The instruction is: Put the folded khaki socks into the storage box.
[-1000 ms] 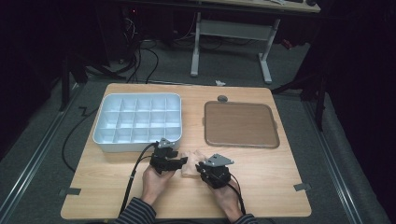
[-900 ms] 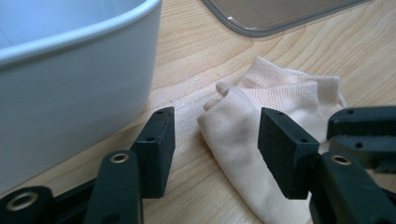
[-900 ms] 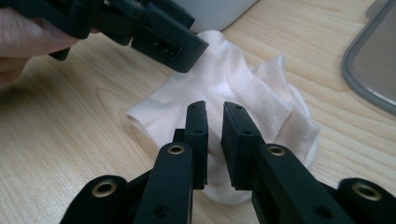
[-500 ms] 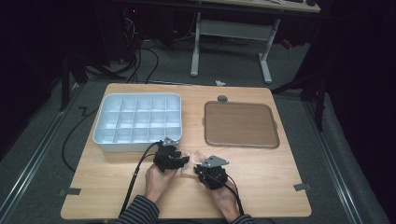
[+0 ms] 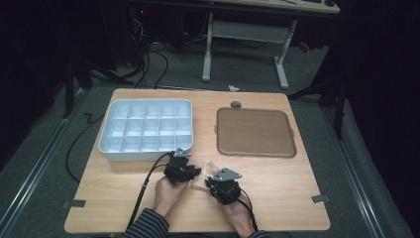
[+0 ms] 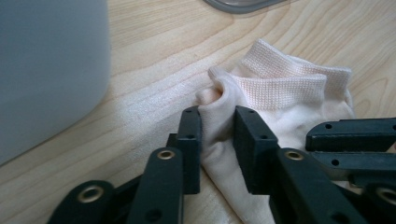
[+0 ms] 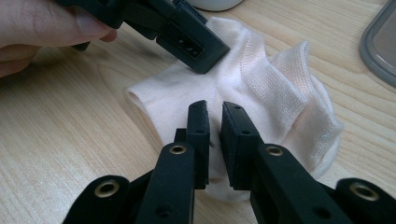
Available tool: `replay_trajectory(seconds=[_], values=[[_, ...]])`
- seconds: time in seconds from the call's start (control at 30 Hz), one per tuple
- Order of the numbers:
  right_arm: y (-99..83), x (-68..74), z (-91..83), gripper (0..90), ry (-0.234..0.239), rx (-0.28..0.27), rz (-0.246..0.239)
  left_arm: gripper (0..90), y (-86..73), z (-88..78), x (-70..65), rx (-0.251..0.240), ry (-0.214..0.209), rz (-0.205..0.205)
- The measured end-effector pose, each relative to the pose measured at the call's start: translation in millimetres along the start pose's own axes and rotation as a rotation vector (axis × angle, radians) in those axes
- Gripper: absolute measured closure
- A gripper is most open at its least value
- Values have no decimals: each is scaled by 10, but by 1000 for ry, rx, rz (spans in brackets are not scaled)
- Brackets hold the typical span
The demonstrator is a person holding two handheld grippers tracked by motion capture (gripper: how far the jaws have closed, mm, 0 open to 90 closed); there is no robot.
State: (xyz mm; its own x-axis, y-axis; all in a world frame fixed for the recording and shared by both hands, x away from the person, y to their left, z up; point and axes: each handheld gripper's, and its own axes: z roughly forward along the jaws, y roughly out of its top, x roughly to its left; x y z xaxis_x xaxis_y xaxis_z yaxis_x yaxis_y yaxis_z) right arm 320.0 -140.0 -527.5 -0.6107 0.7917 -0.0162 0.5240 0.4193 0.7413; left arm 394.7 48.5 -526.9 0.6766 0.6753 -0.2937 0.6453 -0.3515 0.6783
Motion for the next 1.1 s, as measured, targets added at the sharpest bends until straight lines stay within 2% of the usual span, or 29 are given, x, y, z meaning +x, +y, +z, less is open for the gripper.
replay_trajectory(seconds=[0.07, 0.2, 0.5, 0.7, 0.77, 0.87, 1.0, 1.1], values=[[-5, 4, -2, 815, 2, -3, 3, 802, 0, -10, -6, -1, -2, 6], [-11, 22, -7, 816, 3, -4, 3, 835, -2, -36, 4, 1, -16, 5], [-23, 80, -15, 816, 22, -9, -3, 844, -16, -150, 25, -38, -73, -24], [-20, 135, -16, 814, 52, -7, -12, 845, -31, -200, 14, -39, -84, -21], [-12, 123, -22, 811, 69, -1, -8, 846, -38, -208, 16, -35, -84, -18], [12, 80, -45, 811, 82, -12, 23, 847, -42, -214, 17, -28, -82, -11], [101, 1, -103, 823, 72, -46, 59, 848, -44, -221, 9, -19, -80, 1], [174, -47, -116, 843, 57, -52, 62, 848, -44, -227, 11, -16, -81, 6]])
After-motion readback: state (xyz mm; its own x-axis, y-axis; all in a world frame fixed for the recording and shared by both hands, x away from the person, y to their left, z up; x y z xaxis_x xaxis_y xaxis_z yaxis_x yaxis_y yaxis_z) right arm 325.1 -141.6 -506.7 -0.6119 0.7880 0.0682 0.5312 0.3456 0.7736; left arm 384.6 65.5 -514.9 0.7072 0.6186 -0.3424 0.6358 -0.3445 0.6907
